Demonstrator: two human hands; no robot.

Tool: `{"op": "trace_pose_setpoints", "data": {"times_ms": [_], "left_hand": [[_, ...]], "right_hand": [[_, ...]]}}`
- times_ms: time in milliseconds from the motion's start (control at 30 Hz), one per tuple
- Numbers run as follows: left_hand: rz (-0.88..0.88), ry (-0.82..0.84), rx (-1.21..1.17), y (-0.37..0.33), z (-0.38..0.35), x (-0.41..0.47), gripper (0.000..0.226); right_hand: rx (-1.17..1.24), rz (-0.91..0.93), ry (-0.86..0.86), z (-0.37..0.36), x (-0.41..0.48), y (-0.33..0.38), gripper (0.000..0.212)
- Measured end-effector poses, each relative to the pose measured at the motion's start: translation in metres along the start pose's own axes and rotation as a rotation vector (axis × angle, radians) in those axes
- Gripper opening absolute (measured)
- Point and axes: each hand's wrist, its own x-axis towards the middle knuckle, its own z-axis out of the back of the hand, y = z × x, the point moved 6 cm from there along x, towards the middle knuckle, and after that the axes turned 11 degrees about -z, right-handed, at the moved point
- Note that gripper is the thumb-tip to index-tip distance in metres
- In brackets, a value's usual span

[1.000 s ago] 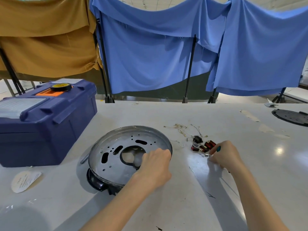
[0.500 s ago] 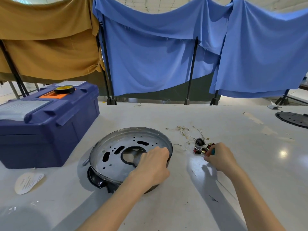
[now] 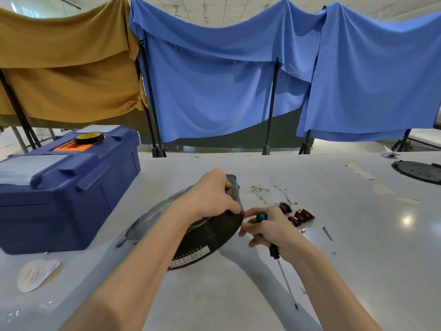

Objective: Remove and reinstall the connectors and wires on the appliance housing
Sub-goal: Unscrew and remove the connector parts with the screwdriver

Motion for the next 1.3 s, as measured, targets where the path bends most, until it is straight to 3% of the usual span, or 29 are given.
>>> {"op": "trace_pose_setpoints", "data": {"times_ms": [133,300,400,567,633,1300], "left_hand": [[0.05,-0.057,-0.102,0.001,0.027,-0.002,0.018],[0.125,-0.153,-0.295,0.014,0.06,-0.008,0.023],[0.145,-0.21,-0.424,0.024,0.071,-0.015,0.017],[0.183,-0.294,-0.676,0.044,0.076,-0.032,0.039],[0.16,-0.285,-0.736,0.046,0.076,-0.035,0.035],[0.127,-0.28,-0.777,0.05,0.074,-0.036,0.041]], "right_hand": [[0.143,0.153,-0.031,0.003,-0.011,0.024,0.009],[0.357,0.208,-0.148,0.013,-0.015,0.036,0.006],[0.427,0.213,-0.106,0.008,-0.016,0.043,0.005],[0.489,0.25,-0.035,-0.008,-0.021,0.062,0.007],[0.482,0.263,-0.046,-0.015,-0.022,0.07,0.005],[0.604,0.26,-0.236,-0.043,-0.017,0.084,0.006]]}}
